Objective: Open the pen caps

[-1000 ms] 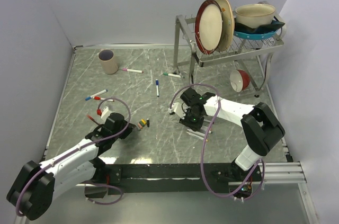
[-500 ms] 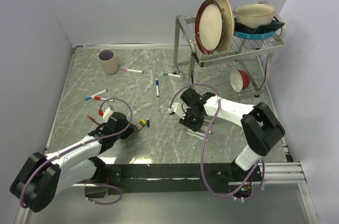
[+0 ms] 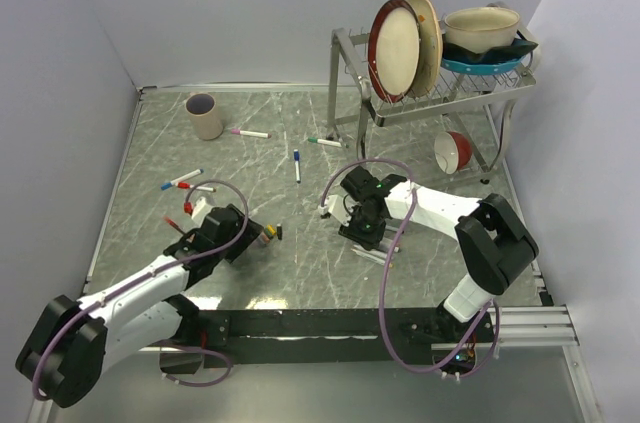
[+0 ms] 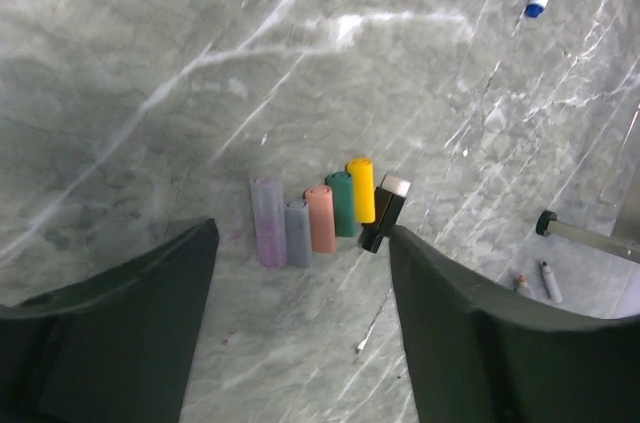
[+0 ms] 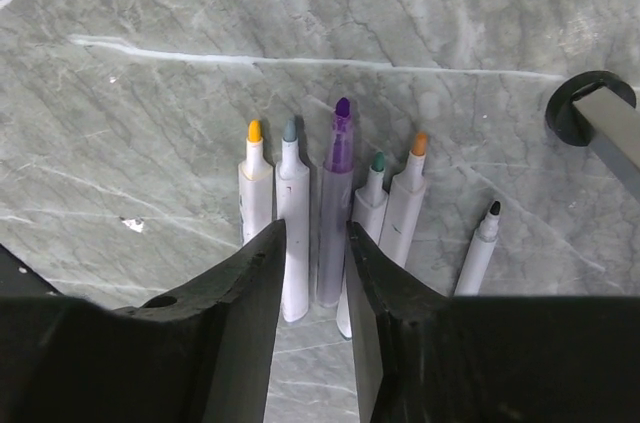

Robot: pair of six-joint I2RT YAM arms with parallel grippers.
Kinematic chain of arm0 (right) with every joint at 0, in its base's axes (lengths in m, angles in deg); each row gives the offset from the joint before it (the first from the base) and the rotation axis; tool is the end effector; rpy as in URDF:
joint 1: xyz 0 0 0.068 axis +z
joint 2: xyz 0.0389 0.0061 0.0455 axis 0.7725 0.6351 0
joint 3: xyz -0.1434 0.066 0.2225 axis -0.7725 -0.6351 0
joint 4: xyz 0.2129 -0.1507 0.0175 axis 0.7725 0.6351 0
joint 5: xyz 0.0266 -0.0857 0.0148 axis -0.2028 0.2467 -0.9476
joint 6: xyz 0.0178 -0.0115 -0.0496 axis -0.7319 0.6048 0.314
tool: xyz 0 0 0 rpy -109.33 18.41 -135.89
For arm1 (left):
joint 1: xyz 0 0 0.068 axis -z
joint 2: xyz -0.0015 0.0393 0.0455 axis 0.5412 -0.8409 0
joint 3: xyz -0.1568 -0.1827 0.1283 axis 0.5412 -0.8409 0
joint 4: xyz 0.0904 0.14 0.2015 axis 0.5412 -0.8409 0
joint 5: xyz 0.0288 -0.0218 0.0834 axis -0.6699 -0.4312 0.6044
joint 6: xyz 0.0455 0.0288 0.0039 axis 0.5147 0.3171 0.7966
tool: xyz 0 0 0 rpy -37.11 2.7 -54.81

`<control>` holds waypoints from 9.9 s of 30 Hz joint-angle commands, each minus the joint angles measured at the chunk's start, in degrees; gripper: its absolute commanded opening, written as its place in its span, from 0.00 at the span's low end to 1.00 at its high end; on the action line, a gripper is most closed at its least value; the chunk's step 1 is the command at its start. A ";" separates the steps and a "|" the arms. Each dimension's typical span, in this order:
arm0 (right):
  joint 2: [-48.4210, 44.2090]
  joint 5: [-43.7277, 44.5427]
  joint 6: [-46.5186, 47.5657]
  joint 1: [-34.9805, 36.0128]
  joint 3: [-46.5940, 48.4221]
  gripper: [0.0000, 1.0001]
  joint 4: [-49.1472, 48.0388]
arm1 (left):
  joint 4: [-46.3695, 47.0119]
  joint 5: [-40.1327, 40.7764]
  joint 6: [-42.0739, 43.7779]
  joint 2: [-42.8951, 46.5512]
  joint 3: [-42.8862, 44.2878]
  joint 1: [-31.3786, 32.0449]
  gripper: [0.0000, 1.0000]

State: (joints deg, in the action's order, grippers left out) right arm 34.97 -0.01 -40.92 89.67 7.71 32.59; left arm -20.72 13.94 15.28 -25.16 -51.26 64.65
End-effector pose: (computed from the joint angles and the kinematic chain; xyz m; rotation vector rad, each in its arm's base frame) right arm 0.2168 0.1844 0.1708 -1.7533 2.3566 0.2838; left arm 0.1528 -0.0855 0.1516 -0.9181 2.2233 -0.6183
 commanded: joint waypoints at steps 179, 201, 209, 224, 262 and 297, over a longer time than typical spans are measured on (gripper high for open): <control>-6.81 0.26 0.25 2.05 -0.17 0.02 -0.30 | 12.78 2.04 8.84 13.81 -4.23 -3.40 0.01; -4.45 2.81 0.08 -0.68 -1.76 0.18 1.02 | 12.69 2.92 4.27 9.68 -6.51 -3.75 0.01; -2.86 4.13 -0.19 -0.77 -1.94 0.23 1.02 | 11.82 3.00 1.28 4.24 -5.90 -3.84 0.01; -1.89 4.75 -0.45 -0.95 -2.02 0.30 0.93 | 10.76 2.48 -0.39 -4.03 -3.17 -3.93 0.01; -4.36 3.43 -0.01 -1.65 -1.76 0.37 1.11 | 8.04 3.27 -0.47 -5.88 -0.45 -3.93 0.58; -6.37 2.55 -0.10 -1.83 -1.59 0.41 1.20 | -9.68 8.80 5.50 -7.98 15.08 -15.26 0.91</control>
State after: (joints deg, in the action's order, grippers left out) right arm 32.05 3.35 -41.36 88.18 5.79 33.20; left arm -23.94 20.65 18.54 -31.31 -42.59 52.76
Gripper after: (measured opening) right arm 0.395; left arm 0.903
